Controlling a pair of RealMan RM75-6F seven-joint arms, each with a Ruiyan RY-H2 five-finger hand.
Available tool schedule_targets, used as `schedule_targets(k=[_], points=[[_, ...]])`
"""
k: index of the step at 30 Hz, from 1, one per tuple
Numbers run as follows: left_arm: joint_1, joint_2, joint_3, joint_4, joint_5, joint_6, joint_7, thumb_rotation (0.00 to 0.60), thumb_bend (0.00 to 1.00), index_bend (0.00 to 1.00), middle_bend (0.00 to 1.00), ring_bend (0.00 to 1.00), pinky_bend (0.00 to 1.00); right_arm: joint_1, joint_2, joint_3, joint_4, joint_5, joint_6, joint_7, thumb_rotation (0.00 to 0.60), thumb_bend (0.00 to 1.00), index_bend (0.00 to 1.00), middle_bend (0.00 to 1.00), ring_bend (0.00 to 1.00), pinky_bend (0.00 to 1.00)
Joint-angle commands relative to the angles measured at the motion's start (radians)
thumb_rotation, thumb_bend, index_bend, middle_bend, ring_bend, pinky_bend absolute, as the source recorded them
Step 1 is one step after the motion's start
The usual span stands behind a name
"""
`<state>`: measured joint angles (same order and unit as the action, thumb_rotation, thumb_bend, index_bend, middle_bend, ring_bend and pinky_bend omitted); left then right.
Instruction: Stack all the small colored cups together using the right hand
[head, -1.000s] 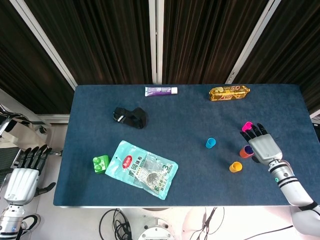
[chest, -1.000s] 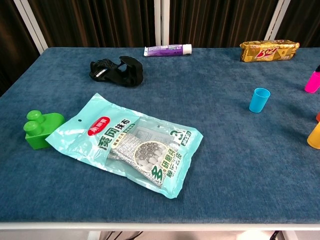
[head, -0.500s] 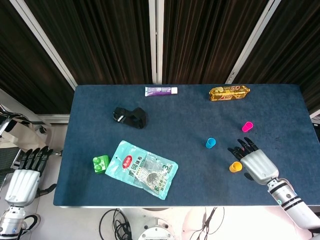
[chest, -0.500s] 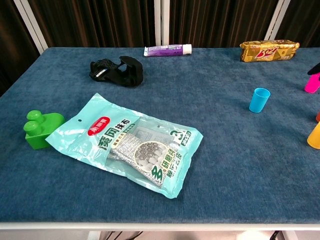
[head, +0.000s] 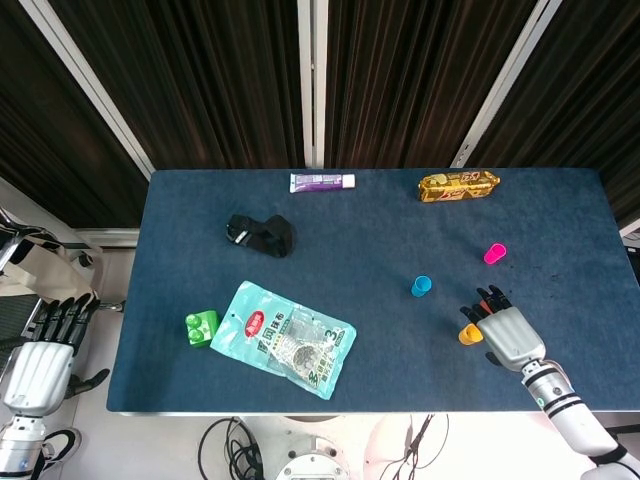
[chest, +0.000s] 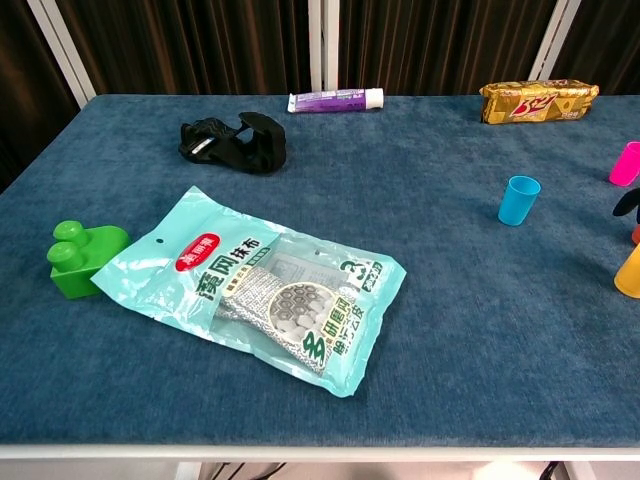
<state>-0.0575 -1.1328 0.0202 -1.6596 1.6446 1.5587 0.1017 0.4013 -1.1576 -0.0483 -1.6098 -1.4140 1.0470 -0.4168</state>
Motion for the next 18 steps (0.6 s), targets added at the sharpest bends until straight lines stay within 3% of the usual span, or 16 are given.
schedule_targets(k=[1, 18], points=[[-0.001, 0.000, 0.000, 0.001, -0.002, -0.004, -0.003, 0.600, 0.06, 0.04, 0.00, 0.00, 0.00, -0.003, -0.028, 0.010, 0.013, 0.018, -0.003, -0.006, 0.600, 0.10, 0.23, 0.29, 0.00, 0.00], [-0.011, -0.004, -0.002, 0.017, -0.010, -0.023, -0.033, 0.600, 0.06, 0.04, 0.00, 0.00, 0.00, 0.006, -0.094, 0.022, 0.063, 0.031, -0.011, -0.007, 0.600, 0.15, 0.40, 0.42, 0.06, 0.00]])
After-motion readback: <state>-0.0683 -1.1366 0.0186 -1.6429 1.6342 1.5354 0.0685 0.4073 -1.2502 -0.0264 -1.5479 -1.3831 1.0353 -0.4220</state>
